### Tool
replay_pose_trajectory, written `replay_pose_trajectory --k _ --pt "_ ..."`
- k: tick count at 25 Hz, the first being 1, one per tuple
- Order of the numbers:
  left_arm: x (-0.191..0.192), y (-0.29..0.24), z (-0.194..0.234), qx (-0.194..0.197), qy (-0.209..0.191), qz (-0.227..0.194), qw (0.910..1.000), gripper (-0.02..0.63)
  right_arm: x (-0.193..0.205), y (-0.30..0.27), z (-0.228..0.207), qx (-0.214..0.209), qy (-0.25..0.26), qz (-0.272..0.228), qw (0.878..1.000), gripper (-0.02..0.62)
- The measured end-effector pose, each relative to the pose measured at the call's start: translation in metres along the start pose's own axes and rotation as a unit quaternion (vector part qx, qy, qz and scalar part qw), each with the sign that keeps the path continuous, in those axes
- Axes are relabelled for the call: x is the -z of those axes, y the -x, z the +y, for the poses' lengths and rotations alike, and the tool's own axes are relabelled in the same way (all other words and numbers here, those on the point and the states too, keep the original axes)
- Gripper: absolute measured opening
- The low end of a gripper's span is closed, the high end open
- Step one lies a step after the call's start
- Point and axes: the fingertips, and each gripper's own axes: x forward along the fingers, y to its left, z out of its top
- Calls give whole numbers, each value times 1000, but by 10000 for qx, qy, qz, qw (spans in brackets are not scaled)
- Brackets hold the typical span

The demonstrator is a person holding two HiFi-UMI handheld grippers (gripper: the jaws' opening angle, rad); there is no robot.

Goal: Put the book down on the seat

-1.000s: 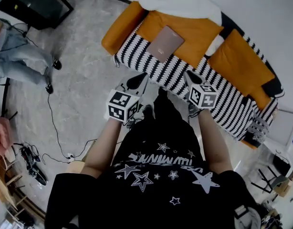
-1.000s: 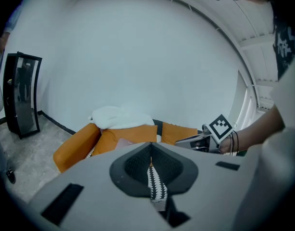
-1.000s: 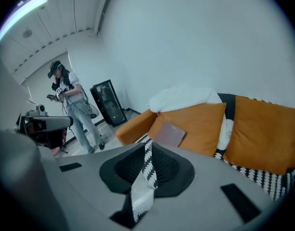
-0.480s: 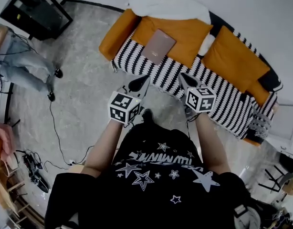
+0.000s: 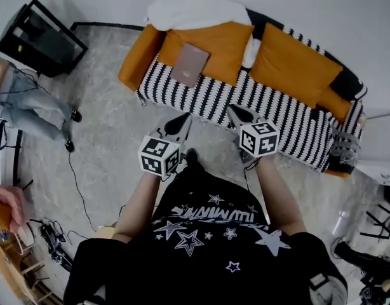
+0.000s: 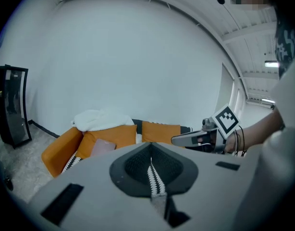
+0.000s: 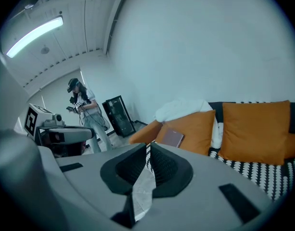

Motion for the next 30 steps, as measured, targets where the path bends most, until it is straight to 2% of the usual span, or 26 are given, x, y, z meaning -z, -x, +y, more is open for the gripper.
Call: replay_pose_trajectory --k 5,21,30 --pt "2 0 -40 41 -130 -75 9999 8 17 37 -8 -7 -53 -112 9999 41" --pt "45 39 -170 132 -270 -156 9994 8 89 167 -2 18 -190 -246 9995 41" --pt "45 57 -210 81 -385 -233 9990 8 107 204 0 14 -145 -334 9993 39"
